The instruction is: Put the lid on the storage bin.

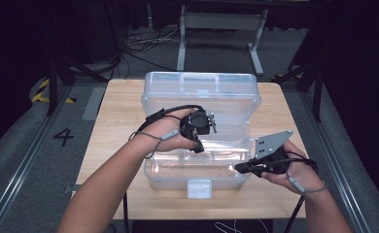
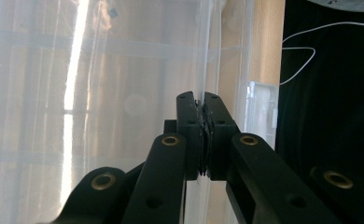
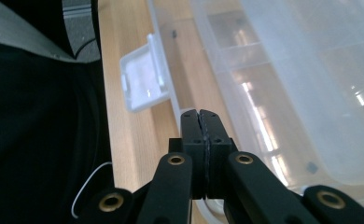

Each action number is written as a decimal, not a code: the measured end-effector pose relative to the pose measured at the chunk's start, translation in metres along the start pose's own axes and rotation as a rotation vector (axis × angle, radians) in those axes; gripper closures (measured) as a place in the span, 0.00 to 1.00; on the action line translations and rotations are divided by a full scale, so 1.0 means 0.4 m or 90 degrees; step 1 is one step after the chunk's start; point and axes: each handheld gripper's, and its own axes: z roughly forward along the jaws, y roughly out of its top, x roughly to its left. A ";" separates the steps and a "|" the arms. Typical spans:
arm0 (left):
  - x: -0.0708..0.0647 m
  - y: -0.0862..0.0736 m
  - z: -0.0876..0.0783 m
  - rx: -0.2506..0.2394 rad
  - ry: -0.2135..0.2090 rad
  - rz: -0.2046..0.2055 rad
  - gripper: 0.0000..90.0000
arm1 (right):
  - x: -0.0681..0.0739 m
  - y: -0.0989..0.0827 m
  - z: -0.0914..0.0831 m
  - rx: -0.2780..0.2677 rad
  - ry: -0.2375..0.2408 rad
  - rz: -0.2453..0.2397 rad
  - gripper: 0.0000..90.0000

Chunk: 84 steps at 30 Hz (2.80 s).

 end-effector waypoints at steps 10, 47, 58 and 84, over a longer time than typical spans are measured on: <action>-0.009 -0.004 0.005 -0.003 0.004 0.000 0.97 | -0.021 -0.007 -0.039 -0.092 -0.052 0.051 1.00; -0.068 -0.021 0.004 -0.007 0.045 -0.008 0.95 | -0.081 -0.062 -0.103 -0.285 -0.172 0.226 1.00; -0.087 -0.033 -0.023 -0.032 0.065 -0.009 0.91 | -0.082 -0.061 -0.093 -0.265 -0.167 0.228 1.00; -0.062 -0.103 -0.078 -0.092 0.078 -0.055 0.94 | -0.084 -0.060 -0.093 -0.266 -0.169 0.230 1.00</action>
